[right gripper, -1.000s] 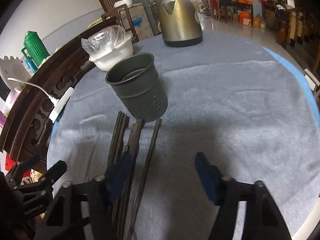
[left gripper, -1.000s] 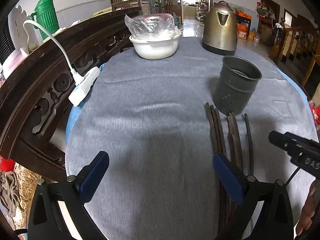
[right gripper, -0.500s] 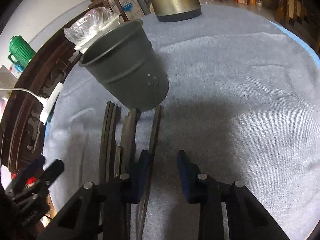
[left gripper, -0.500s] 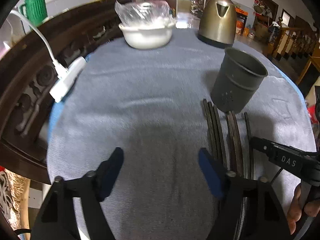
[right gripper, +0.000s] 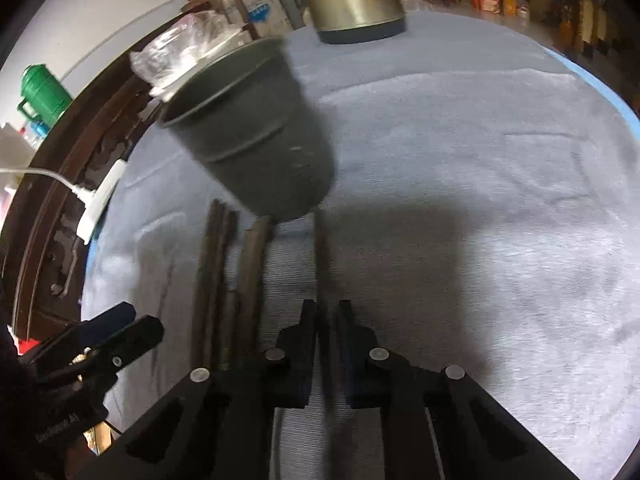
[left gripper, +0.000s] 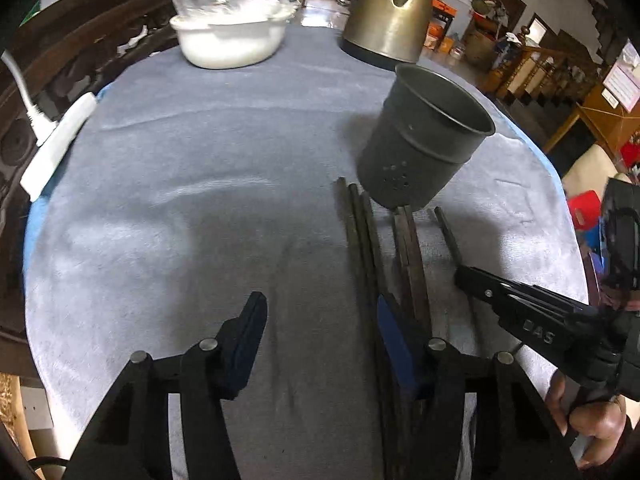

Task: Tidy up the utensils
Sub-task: 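Lower the right gripper over one dark utensil and close on it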

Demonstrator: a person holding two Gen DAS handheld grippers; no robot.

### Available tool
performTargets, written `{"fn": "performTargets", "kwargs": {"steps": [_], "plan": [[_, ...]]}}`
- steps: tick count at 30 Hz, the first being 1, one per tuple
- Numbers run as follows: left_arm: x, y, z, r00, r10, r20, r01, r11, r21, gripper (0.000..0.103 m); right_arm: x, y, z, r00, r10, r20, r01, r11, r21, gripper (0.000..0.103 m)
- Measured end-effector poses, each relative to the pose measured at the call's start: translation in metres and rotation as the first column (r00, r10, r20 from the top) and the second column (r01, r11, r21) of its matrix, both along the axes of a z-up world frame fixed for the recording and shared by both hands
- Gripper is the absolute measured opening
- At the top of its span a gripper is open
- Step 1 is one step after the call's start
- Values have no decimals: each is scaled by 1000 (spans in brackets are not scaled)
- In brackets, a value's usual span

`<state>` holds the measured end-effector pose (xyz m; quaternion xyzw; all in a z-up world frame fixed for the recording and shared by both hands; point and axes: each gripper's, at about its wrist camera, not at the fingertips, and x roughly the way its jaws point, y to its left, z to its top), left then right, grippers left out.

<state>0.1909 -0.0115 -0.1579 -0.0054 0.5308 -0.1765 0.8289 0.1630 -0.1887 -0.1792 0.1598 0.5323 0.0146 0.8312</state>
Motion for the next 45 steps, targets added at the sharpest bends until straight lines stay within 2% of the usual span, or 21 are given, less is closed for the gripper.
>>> {"fn": "performTargets", "kwargs": {"steps": [5, 9, 12, 16, 20, 28, 30, 35, 41, 45], "plan": [[15, -14, -16, 999, -3, -45, 5, 999, 35, 56, -3, -14, -2, 1000, -16, -3, 16, 1000, 24, 12], [21, -20, -18, 999, -3, -43, 5, 999, 38, 55, -3, -15, -3, 1000, -7, -2, 7, 1000, 26, 12], [25, -20, -17, 999, -5, -41, 7, 999, 32, 47, -5, -21, -3, 1000, -8, -3, 9, 999, 44, 13], [28, -10, -17, 999, -1, -46, 2, 1000, 21, 47, -5, -26, -4, 1000, -13, -6, 13, 998, 67, 13], [30, -3, -21, 999, 11, -49, -8, 998, 63, 46, -4, -27, -4, 1000, -13, -11, 13, 997, 72, 13], [29, -6, -11, 999, -28, -35, 29, 999, 29, 46, 7, -25, -1, 999, 2, -54, 2, 998, 66, 14], [32, -11, -14, 998, -39, -42, 41, 998, 51, 46, 12, -22, -1, 998, 2, -63, 3, 998, 68, 14], [39, -6, -21, 998, -26, -55, 29, 999, 45, 46, 20, -8, -1, 998, 45, -42, -46, 999, -15, 13], [49, 11, -23, 997, -3, -72, 7, 998, 54, 46, 15, -20, 0, 998, 19, -56, -22, 999, -42, 11], [58, -1, -22, 997, -36, -75, 41, 998, 58, 46, 24, -14, 1, 994, 42, -96, -47, 998, -43, 14]]}}
